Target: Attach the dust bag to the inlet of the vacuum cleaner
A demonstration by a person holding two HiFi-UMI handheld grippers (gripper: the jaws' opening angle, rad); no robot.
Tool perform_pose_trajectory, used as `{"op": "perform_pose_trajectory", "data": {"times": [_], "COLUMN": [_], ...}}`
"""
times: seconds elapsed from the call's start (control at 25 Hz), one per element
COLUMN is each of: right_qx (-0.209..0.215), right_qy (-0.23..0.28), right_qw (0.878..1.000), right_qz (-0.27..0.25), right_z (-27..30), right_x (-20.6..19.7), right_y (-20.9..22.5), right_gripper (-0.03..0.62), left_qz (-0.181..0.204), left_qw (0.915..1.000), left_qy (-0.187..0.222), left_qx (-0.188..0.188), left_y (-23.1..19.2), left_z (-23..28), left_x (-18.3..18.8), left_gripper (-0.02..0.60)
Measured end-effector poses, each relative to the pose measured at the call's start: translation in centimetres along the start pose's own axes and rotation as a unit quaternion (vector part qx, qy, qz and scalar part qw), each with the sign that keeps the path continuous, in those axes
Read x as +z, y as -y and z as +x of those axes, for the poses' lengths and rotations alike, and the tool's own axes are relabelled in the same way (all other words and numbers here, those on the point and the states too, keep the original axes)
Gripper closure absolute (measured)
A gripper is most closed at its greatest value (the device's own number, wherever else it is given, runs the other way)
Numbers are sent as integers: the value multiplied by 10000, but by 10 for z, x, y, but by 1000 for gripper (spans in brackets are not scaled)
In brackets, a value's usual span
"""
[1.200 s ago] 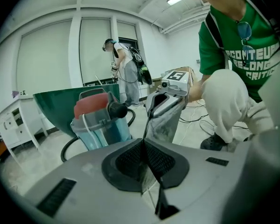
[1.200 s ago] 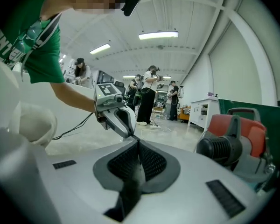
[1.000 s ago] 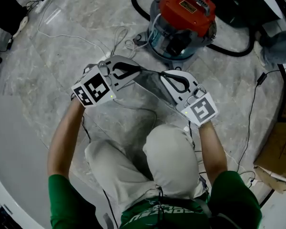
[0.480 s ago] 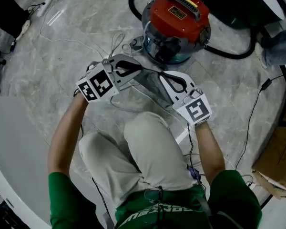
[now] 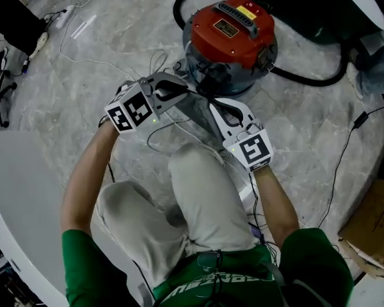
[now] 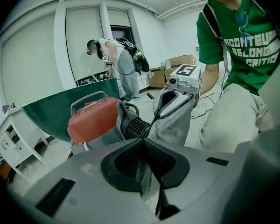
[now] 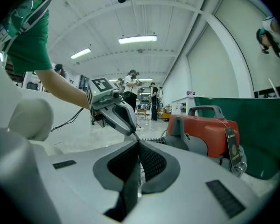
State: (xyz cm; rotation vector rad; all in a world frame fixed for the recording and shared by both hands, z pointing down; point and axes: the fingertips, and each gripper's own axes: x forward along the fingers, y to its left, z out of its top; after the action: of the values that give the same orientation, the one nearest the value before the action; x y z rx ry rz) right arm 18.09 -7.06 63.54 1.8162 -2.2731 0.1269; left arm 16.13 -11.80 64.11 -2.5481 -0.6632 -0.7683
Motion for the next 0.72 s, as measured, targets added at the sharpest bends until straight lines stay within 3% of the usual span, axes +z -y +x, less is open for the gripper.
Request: {"op": "perform_pose_trajectory", "data": {"times": [0.28, 0.72], "right_qx": [65, -95], "right_qy": [4, 26], "right_qw": [10000, 9999], "right_qz": [67, -41], "right_z": [3, 3], "right_x": [4, 6], "right_y": [12, 10], "right_gripper": [580, 580], "left_qz": [32, 534], "left_qw": [9999, 9983], "left_qy": [-100, -53], "left_qx": [118, -218], "left_y": [-17, -18], "left_z": [5, 8], "left_x": [-2, 3], "left_gripper": [561, 560]}}
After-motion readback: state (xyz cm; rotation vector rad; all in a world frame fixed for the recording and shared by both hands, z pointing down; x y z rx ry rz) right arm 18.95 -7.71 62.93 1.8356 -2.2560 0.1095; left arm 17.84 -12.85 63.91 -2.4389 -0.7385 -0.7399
